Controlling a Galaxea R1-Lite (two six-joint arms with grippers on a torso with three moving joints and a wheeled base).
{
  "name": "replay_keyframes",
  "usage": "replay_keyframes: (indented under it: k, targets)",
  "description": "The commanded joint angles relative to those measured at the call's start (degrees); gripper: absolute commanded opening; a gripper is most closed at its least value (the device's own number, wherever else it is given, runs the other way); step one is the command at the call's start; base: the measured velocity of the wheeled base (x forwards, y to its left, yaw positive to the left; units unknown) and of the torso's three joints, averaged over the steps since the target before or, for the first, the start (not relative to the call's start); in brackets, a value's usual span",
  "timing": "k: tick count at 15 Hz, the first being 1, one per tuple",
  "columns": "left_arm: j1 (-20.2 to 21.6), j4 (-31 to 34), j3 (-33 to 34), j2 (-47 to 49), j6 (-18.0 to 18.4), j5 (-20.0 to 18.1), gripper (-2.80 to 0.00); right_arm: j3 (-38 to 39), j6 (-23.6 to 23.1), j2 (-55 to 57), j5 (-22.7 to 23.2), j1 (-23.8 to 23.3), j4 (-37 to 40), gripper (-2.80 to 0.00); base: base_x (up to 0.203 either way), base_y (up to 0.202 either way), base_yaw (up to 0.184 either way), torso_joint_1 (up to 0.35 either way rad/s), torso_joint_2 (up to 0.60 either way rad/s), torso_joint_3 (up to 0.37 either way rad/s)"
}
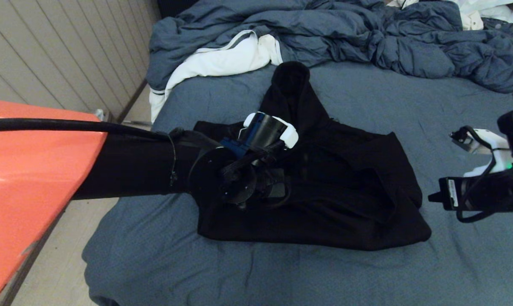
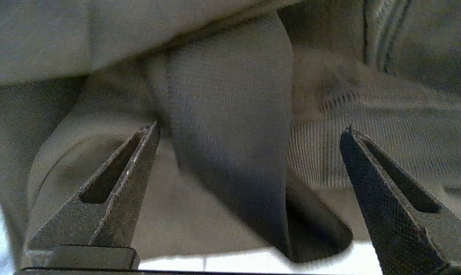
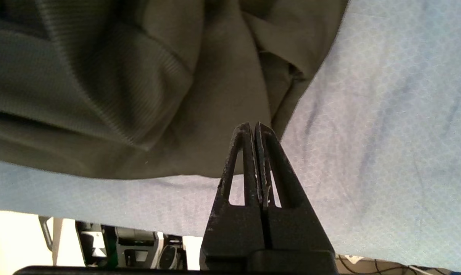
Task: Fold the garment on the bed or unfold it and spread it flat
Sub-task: Fold the black sweatshirt
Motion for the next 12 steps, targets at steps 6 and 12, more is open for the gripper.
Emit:
replay_keyframes:
  k: [6, 12]
  targets:
    - [0.2, 0.6, -3.9, 2.5, 0.1, 0.1, -2.80, -1.4, -0.5, 2.5, 0.2, -0.1, 0.1, -2.80, 0.000, 0.000, 0.000, 0.000, 0.00, 0.000]
    - [0.2, 0.7, -2.2, 0.4, 0.1, 0.3, -2.80, -1.3, -0.7, 1.9, 2.0, 0.0, 0.2, -2.80, 0.000, 0.000, 0.000, 0.000, 0.00, 0.000]
